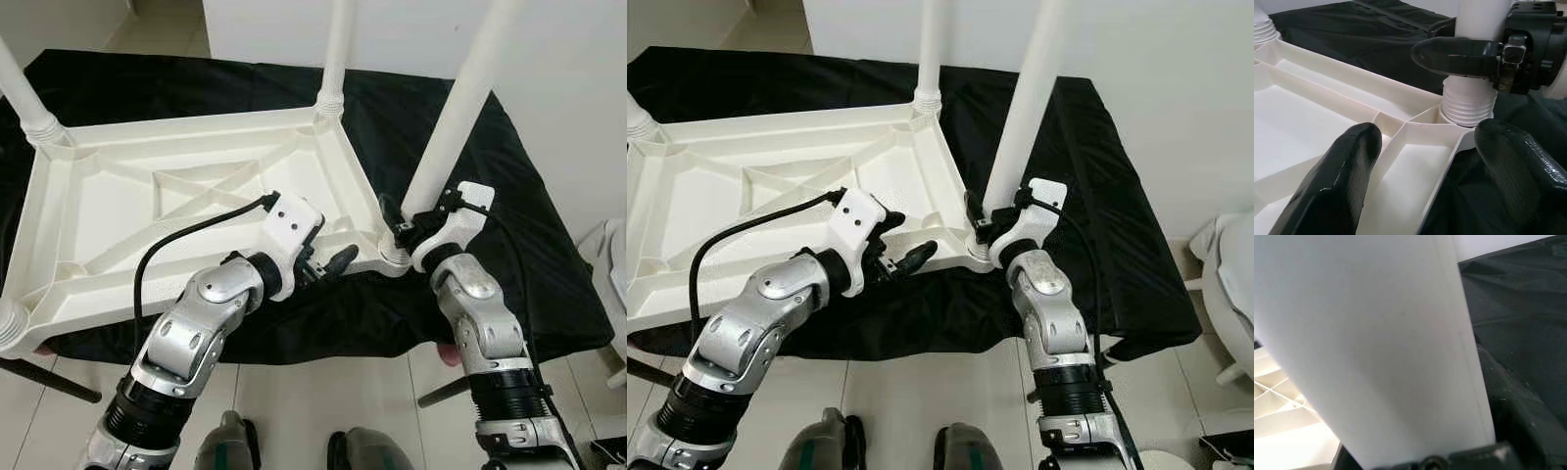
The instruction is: Building children table
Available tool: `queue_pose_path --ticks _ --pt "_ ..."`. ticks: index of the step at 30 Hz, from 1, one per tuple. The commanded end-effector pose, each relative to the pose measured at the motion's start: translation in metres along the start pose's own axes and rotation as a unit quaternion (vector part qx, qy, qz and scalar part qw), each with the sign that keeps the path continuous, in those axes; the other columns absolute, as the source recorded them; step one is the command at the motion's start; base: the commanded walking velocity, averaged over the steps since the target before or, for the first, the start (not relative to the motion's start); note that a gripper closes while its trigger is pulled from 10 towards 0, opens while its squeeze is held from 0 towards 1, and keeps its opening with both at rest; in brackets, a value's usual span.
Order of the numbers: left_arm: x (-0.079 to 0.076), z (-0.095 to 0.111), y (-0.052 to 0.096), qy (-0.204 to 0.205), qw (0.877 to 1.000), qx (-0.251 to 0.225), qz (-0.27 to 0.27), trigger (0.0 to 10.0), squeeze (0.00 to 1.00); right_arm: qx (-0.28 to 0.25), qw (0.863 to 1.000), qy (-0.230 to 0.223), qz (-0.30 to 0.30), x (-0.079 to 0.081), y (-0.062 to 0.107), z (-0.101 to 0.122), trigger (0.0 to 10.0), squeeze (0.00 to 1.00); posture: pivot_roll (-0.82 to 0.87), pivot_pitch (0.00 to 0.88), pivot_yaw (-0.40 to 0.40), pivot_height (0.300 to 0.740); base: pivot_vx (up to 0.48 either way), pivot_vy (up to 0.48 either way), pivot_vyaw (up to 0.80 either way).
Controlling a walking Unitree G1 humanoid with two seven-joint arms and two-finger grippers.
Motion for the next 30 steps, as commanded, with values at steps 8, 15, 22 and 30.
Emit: queue_pose_path --ticks 8,15,22,30 --pt "-0.005 0.005 0.001 -0.003 1.000 -0.010 -0.016 10.0 0.00 0.069 0.998 -0.012 -0.006 -0.006 0.008 -0.031 10.0 0.00 -0.11 0.065 -0.020 0.740 0.000 0.000 0.00" --pt "-0.005 0.005 0.000 -0.003 1.000 -0.011 -0.019 10.0 0.00 0.049 0.998 0.046 -0.002 -0.002 0.011 -0.031 10.0 0.00 -0.12 0.063 -0.011 0.740 0.000 0.000 0.00" --pt "-0.006 0.006 0.000 -0.004 1.000 -0.011 -0.022 10.0 0.00 -0.008 0.991 0.132 0.030 0.008 0.017 -0.021 10.0 0.00 -0.12 0.061 -0.009 0.740 0.000 0.000 0.00" --pt "-0.006 0.007 0.000 -0.003 1.000 -0.012 -0.023 10.0 0.00 0.001 0.996 0.087 0.011 0.001 0.019 -0.027 10.0 0.00 -0.12 0.064 -0.008 0.740 0.000 0.000 0.00"
Point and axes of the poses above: a point about 5 cm out from each wrist's last joint towards the gripper, its own y axis pointing back from the gripper into the wrist, its own z axis along the axis of the wrist's last joint, x = y × z, the point moved 1 cm from there along -y, pointing out of the wrist towards the gripper, and after that the axes turned 14 degrees about -y, right-handed, at the moved point
